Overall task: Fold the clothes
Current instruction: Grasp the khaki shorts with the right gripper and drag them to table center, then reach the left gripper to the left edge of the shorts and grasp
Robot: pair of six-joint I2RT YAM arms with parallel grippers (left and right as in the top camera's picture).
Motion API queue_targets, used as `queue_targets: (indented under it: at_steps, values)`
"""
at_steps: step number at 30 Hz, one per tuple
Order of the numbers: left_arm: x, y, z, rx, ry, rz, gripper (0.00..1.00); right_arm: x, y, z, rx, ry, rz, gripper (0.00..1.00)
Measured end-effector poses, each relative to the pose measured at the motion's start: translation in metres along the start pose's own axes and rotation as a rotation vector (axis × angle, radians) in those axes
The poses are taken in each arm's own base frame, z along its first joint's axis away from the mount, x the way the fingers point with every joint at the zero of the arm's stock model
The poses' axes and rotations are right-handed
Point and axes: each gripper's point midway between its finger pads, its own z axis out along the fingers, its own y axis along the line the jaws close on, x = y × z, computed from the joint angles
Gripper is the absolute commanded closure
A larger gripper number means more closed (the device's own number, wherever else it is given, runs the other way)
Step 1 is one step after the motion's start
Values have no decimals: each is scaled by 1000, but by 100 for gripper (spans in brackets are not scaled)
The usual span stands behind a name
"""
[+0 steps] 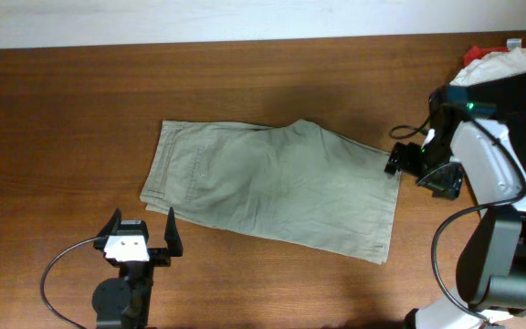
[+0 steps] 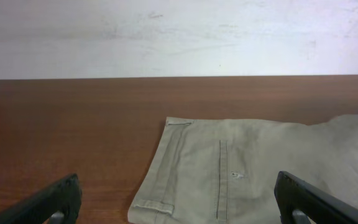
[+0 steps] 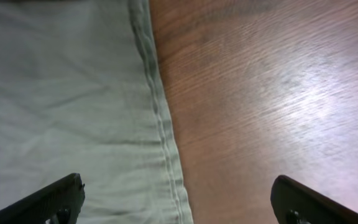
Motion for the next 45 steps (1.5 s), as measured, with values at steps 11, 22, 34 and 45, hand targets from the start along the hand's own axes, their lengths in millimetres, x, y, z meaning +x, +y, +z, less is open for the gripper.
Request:
queue_targets:
  at_steps: [11,22,34,45]
  values:
    - [0,0,0,0,-1,0,1,23,20,62,-178,-1,-7,59]
    - [0,0,0,0,-1,0,1,-1,39,64,-278,-97,-6,96]
    - [0,0,0,0,0,0,1,-70,60,14,-276,-306,-54,2]
    - [-43,-15,-4,85,-182,6,1,-99,31,-41,-162,-400,8,1]
